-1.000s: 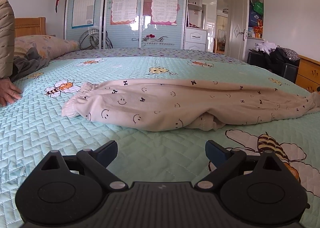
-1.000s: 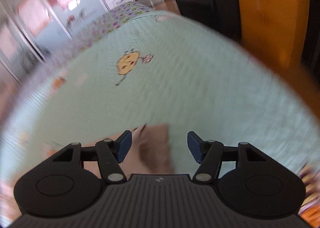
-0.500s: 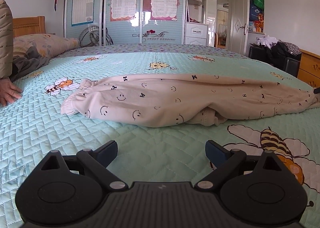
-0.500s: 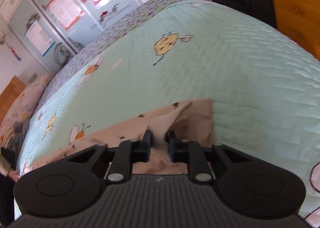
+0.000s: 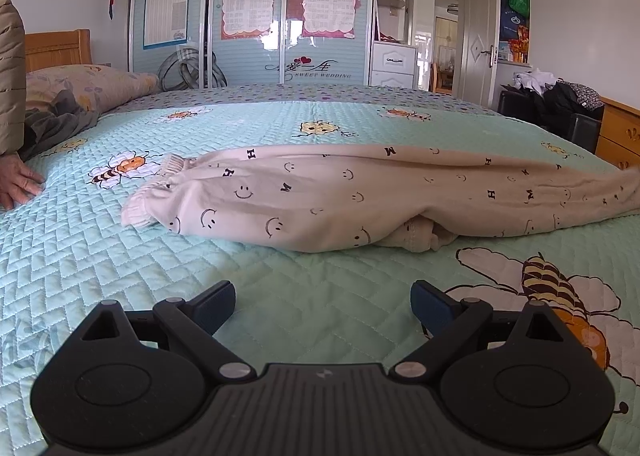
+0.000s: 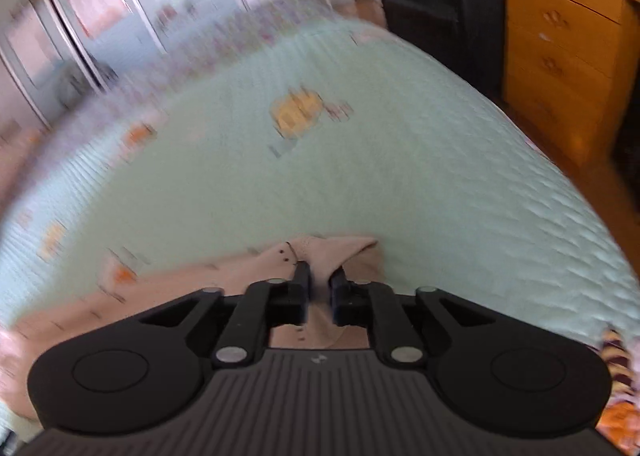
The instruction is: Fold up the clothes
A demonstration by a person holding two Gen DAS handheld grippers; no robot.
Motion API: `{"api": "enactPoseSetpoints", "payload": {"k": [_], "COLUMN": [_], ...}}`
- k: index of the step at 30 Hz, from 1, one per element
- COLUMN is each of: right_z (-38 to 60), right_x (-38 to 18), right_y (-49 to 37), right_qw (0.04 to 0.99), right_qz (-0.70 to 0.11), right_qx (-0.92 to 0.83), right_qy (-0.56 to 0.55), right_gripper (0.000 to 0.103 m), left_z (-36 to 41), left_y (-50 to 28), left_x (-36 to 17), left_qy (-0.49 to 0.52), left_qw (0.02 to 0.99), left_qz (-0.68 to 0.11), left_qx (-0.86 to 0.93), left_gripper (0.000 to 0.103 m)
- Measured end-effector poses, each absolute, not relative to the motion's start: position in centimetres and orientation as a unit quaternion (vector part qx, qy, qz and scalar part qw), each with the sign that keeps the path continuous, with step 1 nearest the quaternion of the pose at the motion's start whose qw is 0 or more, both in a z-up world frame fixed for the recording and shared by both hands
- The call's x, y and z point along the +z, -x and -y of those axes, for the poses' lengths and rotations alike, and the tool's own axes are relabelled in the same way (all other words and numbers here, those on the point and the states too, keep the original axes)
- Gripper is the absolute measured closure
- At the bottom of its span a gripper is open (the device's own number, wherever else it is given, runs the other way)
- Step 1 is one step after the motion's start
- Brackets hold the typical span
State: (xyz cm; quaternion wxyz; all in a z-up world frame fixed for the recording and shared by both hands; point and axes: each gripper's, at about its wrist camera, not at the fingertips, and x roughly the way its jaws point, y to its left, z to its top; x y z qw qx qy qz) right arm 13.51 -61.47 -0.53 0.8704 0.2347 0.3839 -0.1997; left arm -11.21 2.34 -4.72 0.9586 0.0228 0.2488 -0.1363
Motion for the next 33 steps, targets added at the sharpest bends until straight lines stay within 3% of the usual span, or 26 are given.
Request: {"api": "enactPoseSetpoints", "payload": {"k": [2,7,10,21,23,25,26,33], "right_z": [62.1,63.3,63.2,64.2,64.0,63.7,63.4,62.7], "right_x": [-2.1,-2.3,-1.4,-4.4,-4.5,-4.5,-4.3,-3.3], "right_y": [-13.5,-10.2,-10.3,-13.4,-13.0,-13.0,-13.2,-14.2], "right_qw": [0.848,0.867,0.881,0.866,0.870,0.877,0.881,0.890], "right_qz": [-0.417,-0.326,-0.312,-0.348,-0.337,-0.334,-0.335,-0.330], "right_qx": [-0.235,-0.246,-0.224,-0.200,-0.194,-0.184,-0.183,-0.204], "right_qy": [-0.228,-0.285,-0.277,-0.297,-0.303,-0.292,-0.280,-0.241], "right_gripper": [0.073,0.073,0.071,0.069,0.074,0.092,0.095,0.096], "left_z": [-2.4,-2.4,-2.2,-2.0,-2.0,-2.0,-2.0,-2.0], "left_y": [11.3,11.2,11.2,11.1,11.1,11.1,11.1,11.1], "left_x": [-4.7,-4.7,-4.8,-4.8,-4.8,-4.9,-4.9,-4.9], "left_qy": [-0.021,-0.021,-0.024,-0.028,-0.029,-0.030,-0.030,-0.029], "left_qw": [0.959,0.958,0.958,0.958,0.958,0.958,0.958,0.958], "left_qz": [-0.248,-0.249,-0.250,-0.253,-0.254,-0.254,-0.254,-0.254], "left_qx": [-0.137,-0.137,-0.135,-0.133,-0.133,-0.133,-0.132,-0.133], "left_gripper": [0.008,0.008,0.008,0.008,0.008,0.008,0.008,0.008]}}
